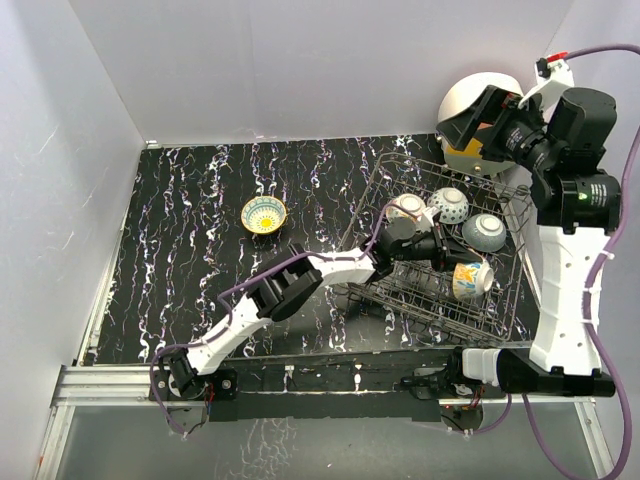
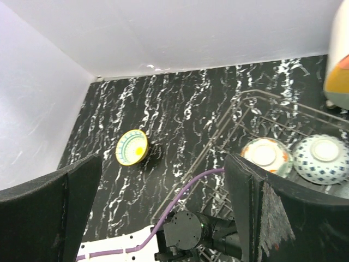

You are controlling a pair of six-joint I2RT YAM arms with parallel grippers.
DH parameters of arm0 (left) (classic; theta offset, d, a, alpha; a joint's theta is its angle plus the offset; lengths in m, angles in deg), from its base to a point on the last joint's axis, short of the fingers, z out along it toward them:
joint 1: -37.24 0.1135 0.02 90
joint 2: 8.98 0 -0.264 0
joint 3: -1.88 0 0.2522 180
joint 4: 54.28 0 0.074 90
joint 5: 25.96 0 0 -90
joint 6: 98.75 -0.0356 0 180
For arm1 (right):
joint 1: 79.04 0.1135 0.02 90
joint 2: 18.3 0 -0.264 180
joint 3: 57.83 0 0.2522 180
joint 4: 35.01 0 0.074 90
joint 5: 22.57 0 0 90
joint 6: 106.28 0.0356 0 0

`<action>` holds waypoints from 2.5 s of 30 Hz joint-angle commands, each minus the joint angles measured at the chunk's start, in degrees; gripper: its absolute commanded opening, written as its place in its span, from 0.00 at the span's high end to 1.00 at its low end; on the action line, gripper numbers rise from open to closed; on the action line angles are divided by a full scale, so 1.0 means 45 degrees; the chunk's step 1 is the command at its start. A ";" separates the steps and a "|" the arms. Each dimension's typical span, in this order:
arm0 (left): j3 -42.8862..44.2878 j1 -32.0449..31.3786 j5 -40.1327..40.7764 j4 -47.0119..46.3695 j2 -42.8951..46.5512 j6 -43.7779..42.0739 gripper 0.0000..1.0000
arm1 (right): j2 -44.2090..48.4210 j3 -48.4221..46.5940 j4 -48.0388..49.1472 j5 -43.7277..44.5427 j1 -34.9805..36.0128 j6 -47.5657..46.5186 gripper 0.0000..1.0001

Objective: Load the bowls into the dish rack

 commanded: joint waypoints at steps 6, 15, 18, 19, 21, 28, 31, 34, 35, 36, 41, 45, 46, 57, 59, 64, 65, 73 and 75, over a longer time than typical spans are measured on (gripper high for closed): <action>0.1901 -0.0249 -0.1002 -0.1525 -0.1191 0.2910 1.00 | 0.1065 0.0388 -0.0305 0.1904 0.0020 -0.1072 0.01; -0.0895 -0.0088 -0.1736 -0.0270 0.0260 0.2508 1.00 | 0.1072 0.0872 -0.0305 0.1908 0.0031 -0.1059 0.01; -0.2225 0.0035 -0.1715 0.0060 0.0943 0.2221 0.97 | 0.1202 0.1212 -0.0305 0.1944 0.0028 -0.1067 0.01; -0.2561 0.0093 -0.1700 0.0331 0.1212 0.2048 0.93 | 0.1224 0.1317 -0.0305 0.1943 0.0033 -0.1077 0.01; -0.2917 0.0165 -0.1679 0.1059 0.1561 0.1439 0.83 | 0.1309 0.1504 -0.0305 0.1910 0.0019 -0.1059 0.01; -0.3024 0.0522 -0.1544 0.2879 0.2146 -0.0159 0.49 | 0.1396 0.1667 -0.0448 0.1811 0.0035 -0.1070 0.01; -0.2972 0.0641 -0.1449 0.3597 0.2342 -0.0742 0.42 | 0.1460 0.1648 -0.0551 0.1848 0.0026 -0.1090 0.01; -0.2753 0.0757 -0.1371 0.4528 0.2541 -0.1503 0.38 | 0.1487 0.1667 -0.0616 0.1884 0.0022 -0.1097 0.01; -0.2683 0.0811 -0.1325 0.4823 0.2606 -0.1760 0.37 | 0.1484 0.1684 -0.0627 0.1889 0.0032 -0.1101 0.01; -0.2601 0.0879 -0.1282 0.5192 0.2690 -0.2038 0.36 | 0.1484 0.1686 -0.0624 0.1872 0.0036 -0.1109 0.01; -0.1432 0.1248 -0.0846 0.8894 0.2948 -0.4494 0.31 | 0.1451 0.1675 -0.0618 0.1879 0.0155 -0.1130 0.01; 0.0722 0.1410 0.0031 1.2900 0.2698 -0.6813 0.29 | 0.1449 0.1723 -0.0640 0.1947 0.0264 -0.1145 0.01; 0.1275 0.1433 0.0274 1.3785 0.2545 -0.7360 0.29 | 0.1462 0.1757 -0.0628 0.1953 0.0284 -0.1163 0.01; 0.4528 0.1481 0.3617 1.9456 0.2152 -1.0931 0.21 | 0.1657 0.1826 -0.0764 0.2191 0.0388 -0.1208 0.01; 0.5307 0.1505 0.4590 2.0322 0.2329 -1.2028 0.20 | 0.1655 0.1806 -0.0792 0.2246 0.0388 -0.1139 0.01; 0.3789 0.2189 0.7269 2.1016 0.4365 -1.3655 0.20 | 0.1720 0.2045 -0.0905 0.2085 0.0392 -0.0746 0.01; 0.3042 0.2382 0.7895 2.0927 0.5009 -1.3996 0.20 | 0.1769 0.2171 -0.0910 0.2021 0.0388 -0.0671 0.01; -0.1925 0.5213 1.0320 1.9395 0.8493 -1.6053 0.25 | 0.1766 0.2653 -0.0865 0.1569 0.0680 -0.0370 0.01; -0.3002 0.5803 1.0457 1.8522 0.8989 -1.6647 0.25 | 0.1605 0.2532 -0.0899 0.1674 0.0805 -0.0426 0.01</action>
